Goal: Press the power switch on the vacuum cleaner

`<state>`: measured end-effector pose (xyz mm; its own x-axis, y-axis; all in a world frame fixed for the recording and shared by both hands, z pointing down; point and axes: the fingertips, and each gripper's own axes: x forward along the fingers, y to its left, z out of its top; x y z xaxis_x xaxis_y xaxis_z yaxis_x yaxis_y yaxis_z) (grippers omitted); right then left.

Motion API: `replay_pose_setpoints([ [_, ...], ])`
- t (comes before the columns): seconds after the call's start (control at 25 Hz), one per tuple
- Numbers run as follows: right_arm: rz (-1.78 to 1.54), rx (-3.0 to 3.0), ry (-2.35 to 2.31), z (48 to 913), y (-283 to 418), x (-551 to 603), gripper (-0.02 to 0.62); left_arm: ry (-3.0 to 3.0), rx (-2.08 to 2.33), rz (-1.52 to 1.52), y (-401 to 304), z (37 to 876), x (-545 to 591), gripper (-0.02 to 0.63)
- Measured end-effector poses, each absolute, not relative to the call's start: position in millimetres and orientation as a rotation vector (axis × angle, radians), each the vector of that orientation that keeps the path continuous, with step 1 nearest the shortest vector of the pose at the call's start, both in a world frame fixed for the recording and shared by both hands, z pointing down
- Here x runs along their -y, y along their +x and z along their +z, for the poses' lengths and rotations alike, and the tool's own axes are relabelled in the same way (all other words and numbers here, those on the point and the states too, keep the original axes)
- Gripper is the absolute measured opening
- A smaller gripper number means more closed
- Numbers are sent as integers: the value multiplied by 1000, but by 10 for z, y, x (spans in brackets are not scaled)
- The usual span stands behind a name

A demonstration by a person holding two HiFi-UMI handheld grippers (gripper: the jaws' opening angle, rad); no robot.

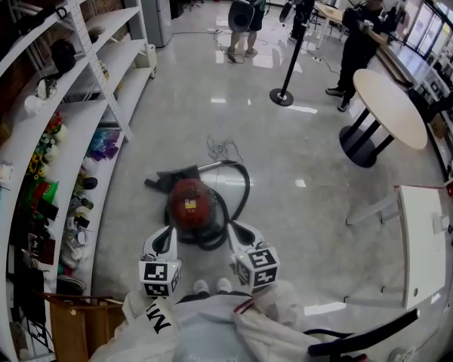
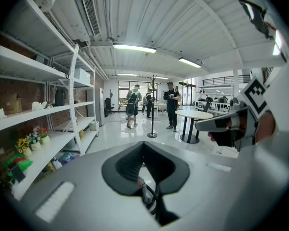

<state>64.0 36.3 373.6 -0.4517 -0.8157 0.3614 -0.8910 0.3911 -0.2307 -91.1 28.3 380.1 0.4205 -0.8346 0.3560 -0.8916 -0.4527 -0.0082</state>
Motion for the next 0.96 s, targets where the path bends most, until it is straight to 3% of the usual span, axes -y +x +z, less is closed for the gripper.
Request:
replay_pose_setpoints([
  [0.96,592,2442,1525,3776,611,-377,0,2486,1519,469,-956,3855,-299,0],
])
